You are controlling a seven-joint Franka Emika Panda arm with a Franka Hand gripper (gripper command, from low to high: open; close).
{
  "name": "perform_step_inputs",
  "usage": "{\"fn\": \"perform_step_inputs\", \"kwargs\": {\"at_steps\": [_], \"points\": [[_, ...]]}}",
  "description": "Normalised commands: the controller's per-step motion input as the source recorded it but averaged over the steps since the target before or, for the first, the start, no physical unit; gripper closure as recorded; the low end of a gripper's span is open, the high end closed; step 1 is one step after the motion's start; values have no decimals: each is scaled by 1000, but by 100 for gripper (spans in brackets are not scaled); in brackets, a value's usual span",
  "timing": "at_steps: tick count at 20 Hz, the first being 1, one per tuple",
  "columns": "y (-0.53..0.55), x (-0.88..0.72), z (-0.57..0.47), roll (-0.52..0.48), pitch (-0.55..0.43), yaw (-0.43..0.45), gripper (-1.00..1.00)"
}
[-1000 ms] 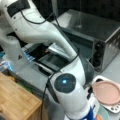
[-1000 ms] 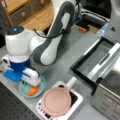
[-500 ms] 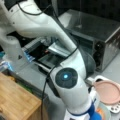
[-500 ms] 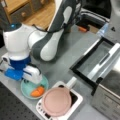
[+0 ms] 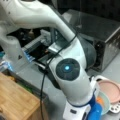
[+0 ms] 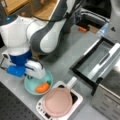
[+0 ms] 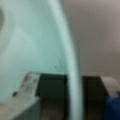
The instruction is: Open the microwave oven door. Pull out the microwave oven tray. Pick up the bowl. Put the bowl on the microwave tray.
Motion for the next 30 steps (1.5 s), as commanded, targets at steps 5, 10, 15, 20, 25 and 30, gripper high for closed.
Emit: {"fn": "perform_step_inputs", "kwargs": {"at_steps": [5, 10, 15, 20, 25, 30], "points": [[23, -310, 179, 295, 2, -129, 100], [50, -500, 223, 235, -36, -137, 100], [196, -574, 42, 186, -97, -178, 100], [315, -571, -6, 110, -142, -210, 100], [409, -579, -27, 48, -180, -240, 100], [485, -599, -161, -32, -247, -270, 100]]}}
